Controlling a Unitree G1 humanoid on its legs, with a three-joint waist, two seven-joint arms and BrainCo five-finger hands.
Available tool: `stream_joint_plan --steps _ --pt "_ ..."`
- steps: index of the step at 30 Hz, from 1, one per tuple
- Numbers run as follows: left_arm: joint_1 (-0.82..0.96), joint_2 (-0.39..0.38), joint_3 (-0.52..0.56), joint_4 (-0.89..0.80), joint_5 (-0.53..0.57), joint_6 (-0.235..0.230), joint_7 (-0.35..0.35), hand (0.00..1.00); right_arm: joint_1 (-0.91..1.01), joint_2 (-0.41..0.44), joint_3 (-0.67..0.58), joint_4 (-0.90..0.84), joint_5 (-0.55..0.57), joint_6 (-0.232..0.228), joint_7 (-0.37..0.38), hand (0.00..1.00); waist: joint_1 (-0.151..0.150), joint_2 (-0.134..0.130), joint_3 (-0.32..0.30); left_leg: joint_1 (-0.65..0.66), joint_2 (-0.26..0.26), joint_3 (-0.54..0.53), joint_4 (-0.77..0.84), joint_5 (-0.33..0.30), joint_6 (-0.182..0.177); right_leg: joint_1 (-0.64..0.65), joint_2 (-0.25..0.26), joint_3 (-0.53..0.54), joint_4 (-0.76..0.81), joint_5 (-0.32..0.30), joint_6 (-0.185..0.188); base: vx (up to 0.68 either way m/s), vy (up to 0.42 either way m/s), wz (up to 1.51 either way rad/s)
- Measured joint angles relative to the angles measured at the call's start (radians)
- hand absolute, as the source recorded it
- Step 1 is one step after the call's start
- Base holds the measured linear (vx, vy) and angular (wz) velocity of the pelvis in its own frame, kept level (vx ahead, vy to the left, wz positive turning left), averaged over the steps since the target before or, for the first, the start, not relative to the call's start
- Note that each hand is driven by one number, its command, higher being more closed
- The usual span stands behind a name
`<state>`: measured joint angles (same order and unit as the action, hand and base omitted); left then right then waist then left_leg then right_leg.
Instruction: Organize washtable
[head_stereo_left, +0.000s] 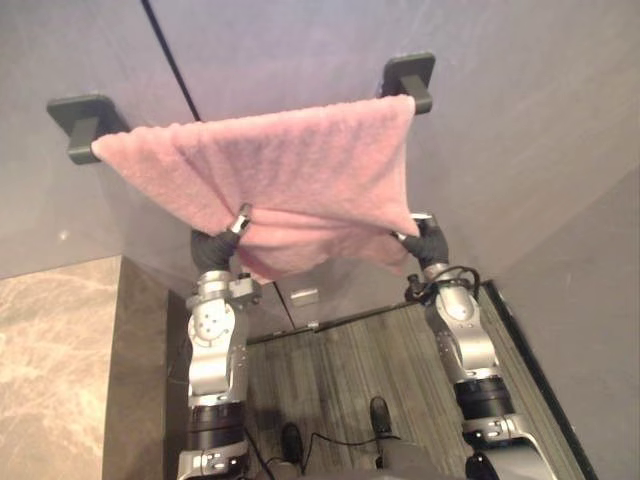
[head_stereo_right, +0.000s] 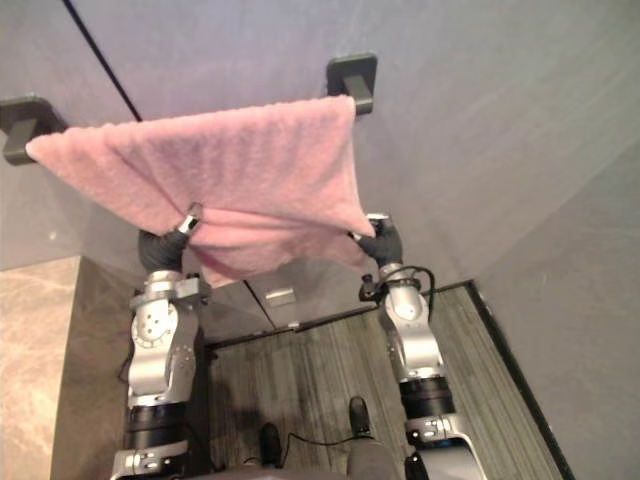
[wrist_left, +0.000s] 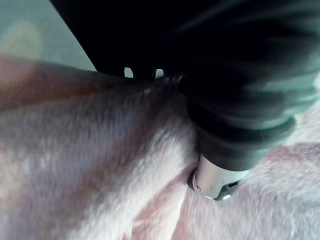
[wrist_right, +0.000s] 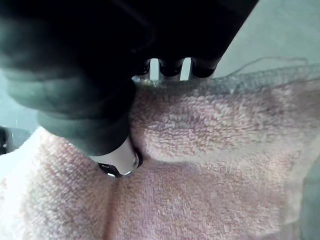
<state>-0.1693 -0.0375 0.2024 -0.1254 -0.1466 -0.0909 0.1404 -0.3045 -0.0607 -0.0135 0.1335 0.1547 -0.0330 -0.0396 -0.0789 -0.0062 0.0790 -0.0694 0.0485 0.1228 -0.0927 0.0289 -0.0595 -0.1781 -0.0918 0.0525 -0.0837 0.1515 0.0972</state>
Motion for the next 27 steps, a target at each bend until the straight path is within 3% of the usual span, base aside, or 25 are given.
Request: stream_joint_plan --steps 8,17,23,27 --pt "0.075 0.012 0.044 0.000 -0.001 0.000 0.036 0.00 0.054 -0.047 -0.081 0.000 0.001 0.006 -0.051 0.00 0.007 0.014 -0.006 -0.004 0.000 -0.010 -0.001 0.000 0.000 0.001 -0.001 -0.013 0.001 0.000 0.000 0.02 0.011 0.03" --pt "0.167 0.017 0.052 0.000 -0.019 0.000 0.033 0.00 0.174 -0.078 -0.117 -0.023 0.005 0.013 -0.042 0.00 0.006 0.030 -0.006 -0.014 0.002 -0.010 -0.007 0.000 0.000 -0.007 0.000 -0.015 -0.004 -0.004 0.001 0.00 0.000 0.00" --pt "0.259 0.012 0.129 0.004 -0.020 0.007 0.031 0.00 0.297 -0.063 -0.142 -0.093 0.013 0.013 0.020 0.00 0.006 0.030 -0.006 -0.022 0.002 -0.010 -0.001 0.000 0.000 -0.013 0.000 -0.015 -0.005 -0.004 0.001 0.02 0.013 0.00" --pt "0.327 0.011 0.121 0.016 -0.039 0.008 -0.009 0.00 0.372 -0.059 -0.110 -0.139 0.015 0.013 0.062 0.00 0.008 0.029 -0.006 -0.018 0.002 -0.012 -0.001 -0.001 0.000 -0.009 0.000 -0.017 -0.005 -0.004 0.001 0.02 0.013 0.01"
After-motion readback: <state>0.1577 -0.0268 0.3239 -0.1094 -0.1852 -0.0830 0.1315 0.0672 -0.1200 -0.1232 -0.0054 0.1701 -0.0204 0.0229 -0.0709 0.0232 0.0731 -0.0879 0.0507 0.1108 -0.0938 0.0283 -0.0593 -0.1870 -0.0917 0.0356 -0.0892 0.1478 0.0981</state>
